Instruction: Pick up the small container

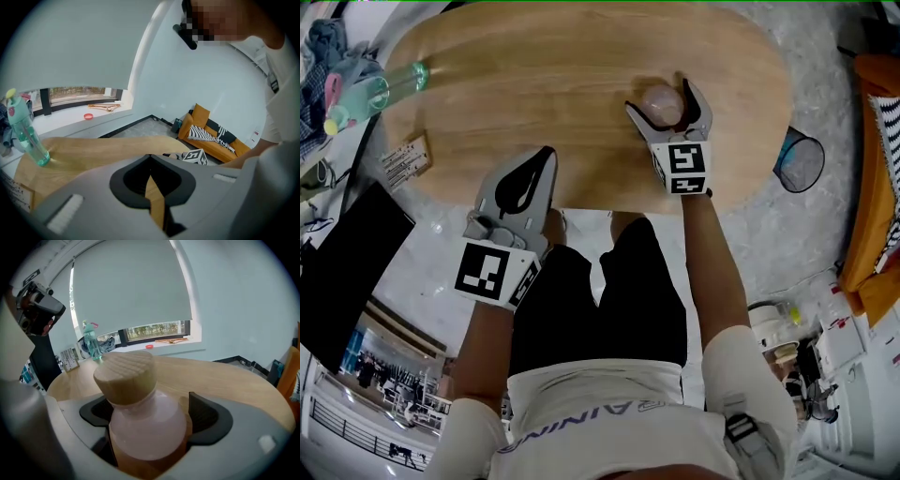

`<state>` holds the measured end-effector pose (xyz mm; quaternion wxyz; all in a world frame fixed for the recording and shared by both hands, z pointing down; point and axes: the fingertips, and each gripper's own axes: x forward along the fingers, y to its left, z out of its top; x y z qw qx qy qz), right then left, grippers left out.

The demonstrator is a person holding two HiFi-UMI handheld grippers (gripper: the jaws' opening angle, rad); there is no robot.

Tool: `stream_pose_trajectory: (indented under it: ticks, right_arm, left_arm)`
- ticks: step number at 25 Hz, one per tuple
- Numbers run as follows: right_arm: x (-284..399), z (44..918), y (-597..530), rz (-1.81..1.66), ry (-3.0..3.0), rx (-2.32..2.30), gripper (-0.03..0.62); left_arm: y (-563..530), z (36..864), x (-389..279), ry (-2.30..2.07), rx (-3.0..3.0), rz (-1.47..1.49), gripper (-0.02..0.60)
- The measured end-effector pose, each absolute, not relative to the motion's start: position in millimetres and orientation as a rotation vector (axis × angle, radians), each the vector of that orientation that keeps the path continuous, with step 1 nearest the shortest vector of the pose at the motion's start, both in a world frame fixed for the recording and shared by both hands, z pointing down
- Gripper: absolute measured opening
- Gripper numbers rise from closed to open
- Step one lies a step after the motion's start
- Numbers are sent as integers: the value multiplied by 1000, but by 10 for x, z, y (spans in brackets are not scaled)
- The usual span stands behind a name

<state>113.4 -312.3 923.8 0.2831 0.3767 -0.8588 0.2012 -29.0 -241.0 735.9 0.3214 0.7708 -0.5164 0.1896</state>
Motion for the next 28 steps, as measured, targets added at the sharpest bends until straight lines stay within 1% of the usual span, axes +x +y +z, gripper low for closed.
stream_pose_trajectory:
  ticks: [3, 5, 7, 18, 19, 20, 21, 28]
  right_arm:
    - [1073, 9242, -3122, 470, -2287, 999, 486]
    - [1060, 9280, -3088, 392, -2261, 976, 463]
    - [1045, 9317, -3079, 357, -2238, 960, 468]
    - [1050, 9374, -3097, 449, -2185, 914, 472]
    - [1050, 9373, -3099, 453, -2187, 913, 463]
    - [1050, 9372, -3101, 457, -2189, 914, 436]
    - [1052, 9373, -3105, 463, -2190, 916, 430]
    - [1059, 9251, -3134, 497, -2206, 953, 428]
  left_arm:
    - [-2397, 7392, -292, -1353, 2013, 500, 0]
    - [-2397, 7403, -285, -1351, 2009, 500, 0]
    - [-2398, 7412, -287, -1349, 2008, 499, 0]
    - [-2292, 7395, -296, -1342, 2005, 479, 0]
    - [-2267, 7400, -310, -1343, 2002, 477, 0]
    - [-2239, 7406, -328, -1344, 1998, 477, 0]
    - [-2208, 7410, -348, -1346, 1992, 476, 0]
    - [-2064, 7339, -507, -1365, 1987, 483, 0]
